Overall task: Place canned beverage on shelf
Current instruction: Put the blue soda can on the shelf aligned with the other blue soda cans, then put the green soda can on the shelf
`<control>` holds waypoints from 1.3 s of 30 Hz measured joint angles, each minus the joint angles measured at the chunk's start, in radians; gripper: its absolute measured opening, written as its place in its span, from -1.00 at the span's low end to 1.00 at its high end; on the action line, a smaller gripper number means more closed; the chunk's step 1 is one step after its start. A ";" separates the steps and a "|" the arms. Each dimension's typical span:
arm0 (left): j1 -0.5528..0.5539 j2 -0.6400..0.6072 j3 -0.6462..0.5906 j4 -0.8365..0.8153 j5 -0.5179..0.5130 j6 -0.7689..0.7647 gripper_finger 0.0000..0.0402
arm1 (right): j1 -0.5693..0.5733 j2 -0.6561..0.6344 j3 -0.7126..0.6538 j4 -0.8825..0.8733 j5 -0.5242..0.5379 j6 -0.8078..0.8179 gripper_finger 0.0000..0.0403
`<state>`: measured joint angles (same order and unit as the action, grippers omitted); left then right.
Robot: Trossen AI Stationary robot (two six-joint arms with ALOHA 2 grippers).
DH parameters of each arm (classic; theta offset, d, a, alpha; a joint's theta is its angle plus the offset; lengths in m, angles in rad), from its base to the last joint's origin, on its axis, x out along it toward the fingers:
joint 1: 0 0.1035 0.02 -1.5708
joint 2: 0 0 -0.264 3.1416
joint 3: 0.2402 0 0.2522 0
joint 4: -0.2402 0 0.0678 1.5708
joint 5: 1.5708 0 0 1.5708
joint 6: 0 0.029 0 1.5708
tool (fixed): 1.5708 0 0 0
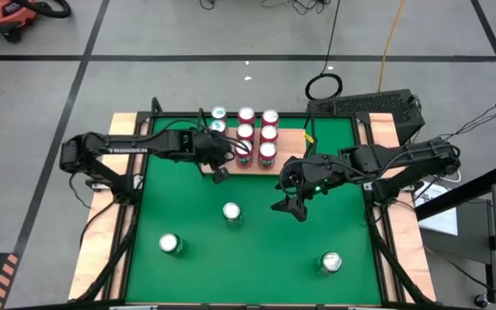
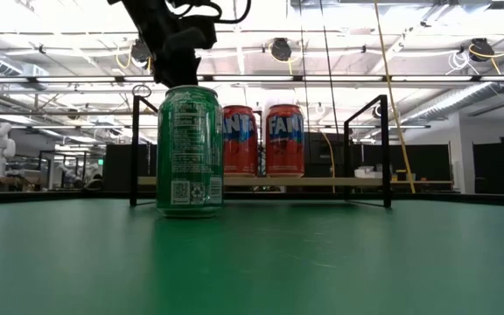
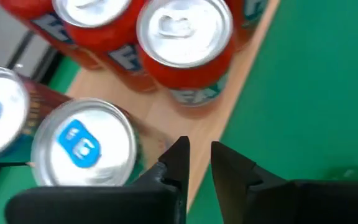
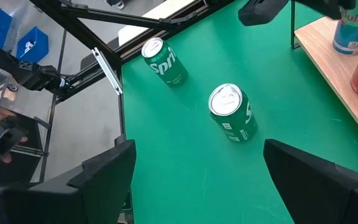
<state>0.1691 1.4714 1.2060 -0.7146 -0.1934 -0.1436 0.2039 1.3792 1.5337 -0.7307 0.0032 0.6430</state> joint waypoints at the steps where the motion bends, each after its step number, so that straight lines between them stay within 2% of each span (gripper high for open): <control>1: 0.000 -0.001 0.000 0.001 -0.018 0.000 -0.70 | 0.000 0.000 0.000 0.000 0.000 0.000 0.71; 5: 0.001 -0.001 0.000 -0.001 -0.077 0.001 -0.75 | 0.000 0.000 0.000 0.000 0.000 0.000 0.71; 24: 0.043 -0.001 0.000 -0.008 -0.097 0.001 -0.77 | 0.000 0.000 0.000 -0.004 0.027 -0.007 0.71; 28: 0.036 -0.005 0.000 -0.008 -0.016 -0.009 -0.77 | 0.000 0.000 0.000 -0.005 0.027 -0.007 0.71; 32: 0.002 -0.027 0.003 -0.008 0.069 -0.088 -0.77 | 0.000 0.000 0.000 -0.010 0.027 -0.007 0.71; 39: -0.118 -0.103 0.058 -0.033 0.091 -0.211 -0.77 | 0.001 0.000 0.000 -0.035 0.026 -0.024 0.71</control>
<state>0.0511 1.3686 1.2641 -0.7481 -0.1029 -0.3542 0.2047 1.3792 1.5337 -0.7657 0.0296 0.6190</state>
